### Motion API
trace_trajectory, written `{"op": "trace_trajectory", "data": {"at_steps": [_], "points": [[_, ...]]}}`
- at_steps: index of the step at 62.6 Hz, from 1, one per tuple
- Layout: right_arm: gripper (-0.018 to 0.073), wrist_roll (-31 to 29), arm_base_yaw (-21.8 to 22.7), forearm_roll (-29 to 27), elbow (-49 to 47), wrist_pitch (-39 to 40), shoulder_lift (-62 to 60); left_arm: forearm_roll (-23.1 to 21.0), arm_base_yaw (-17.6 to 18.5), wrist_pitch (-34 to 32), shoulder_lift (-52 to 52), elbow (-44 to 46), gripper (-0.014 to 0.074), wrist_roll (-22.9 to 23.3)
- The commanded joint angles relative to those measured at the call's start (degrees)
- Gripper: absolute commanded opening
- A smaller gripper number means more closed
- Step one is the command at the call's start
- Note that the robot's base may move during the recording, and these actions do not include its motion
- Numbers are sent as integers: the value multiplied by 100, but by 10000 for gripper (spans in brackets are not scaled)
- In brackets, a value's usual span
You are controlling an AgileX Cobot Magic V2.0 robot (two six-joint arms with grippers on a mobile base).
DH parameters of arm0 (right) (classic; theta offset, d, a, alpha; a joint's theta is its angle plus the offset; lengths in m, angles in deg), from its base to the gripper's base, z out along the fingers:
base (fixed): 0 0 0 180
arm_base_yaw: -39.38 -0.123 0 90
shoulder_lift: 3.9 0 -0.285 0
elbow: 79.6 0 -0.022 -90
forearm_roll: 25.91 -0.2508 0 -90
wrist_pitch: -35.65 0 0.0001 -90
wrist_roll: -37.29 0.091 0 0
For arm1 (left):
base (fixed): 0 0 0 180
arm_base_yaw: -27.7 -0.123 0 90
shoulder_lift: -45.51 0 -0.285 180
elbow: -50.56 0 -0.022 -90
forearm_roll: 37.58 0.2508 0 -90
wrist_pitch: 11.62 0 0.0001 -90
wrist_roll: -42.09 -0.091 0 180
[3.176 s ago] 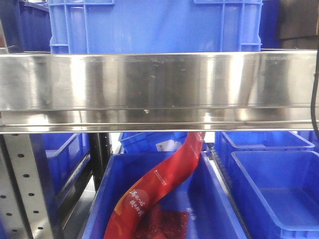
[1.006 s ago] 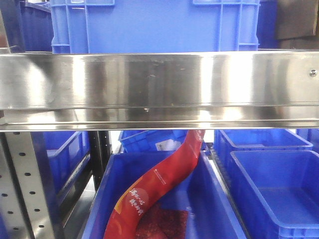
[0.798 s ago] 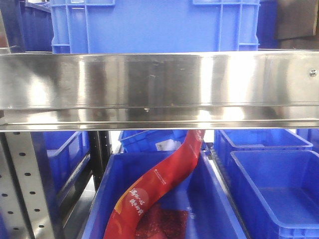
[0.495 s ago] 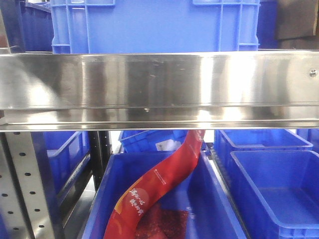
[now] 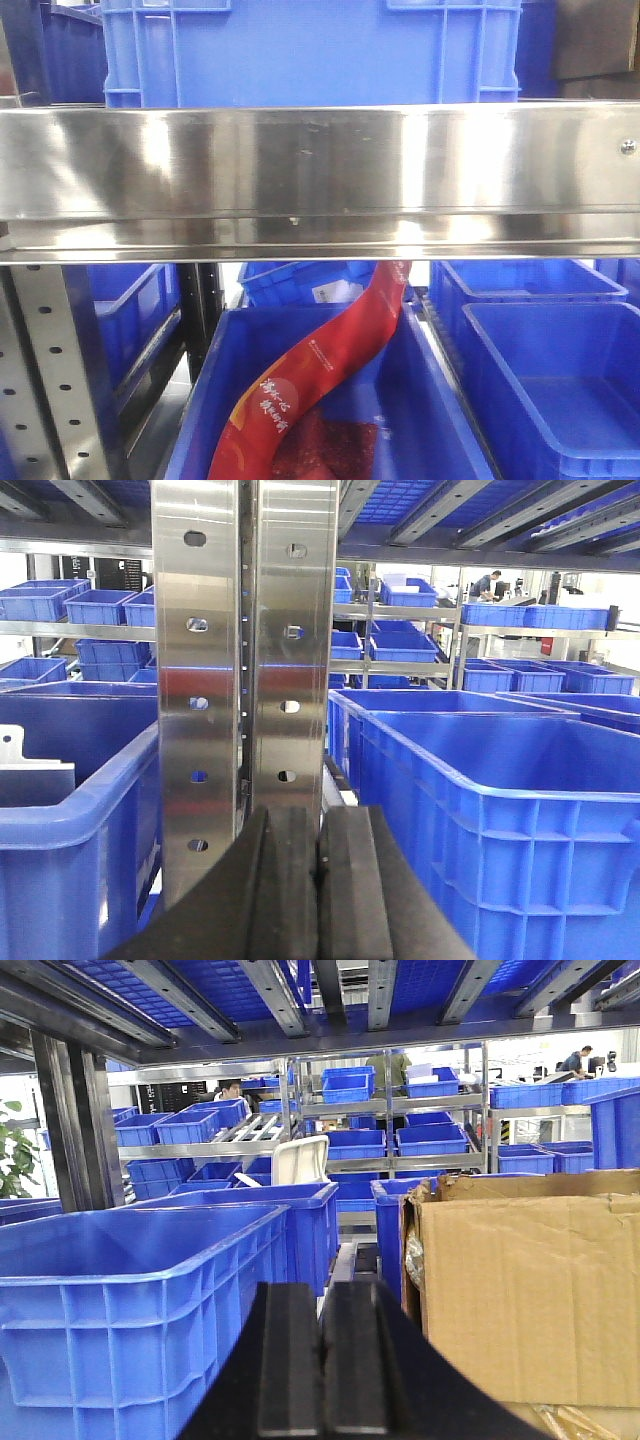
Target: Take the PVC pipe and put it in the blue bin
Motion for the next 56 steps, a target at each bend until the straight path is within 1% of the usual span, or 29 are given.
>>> {"op": "trace_trajectory", "data": {"at_steps": [1,45,51,56], "points": [[-168,-17,40,48,17,48,-27,8,-36,-83,-27,3,-111,-18],[-168,-17,40,48,17,48,-27,8,-36,-83,-27,3,-111,-18],[-168,-17,50,56,17,-97,-27,8,-36,-83,-27,3,-111,-18],[-168,-17,50,56,17,-459,-27,8,-36,-83,-27,3,-111,-18]]}}
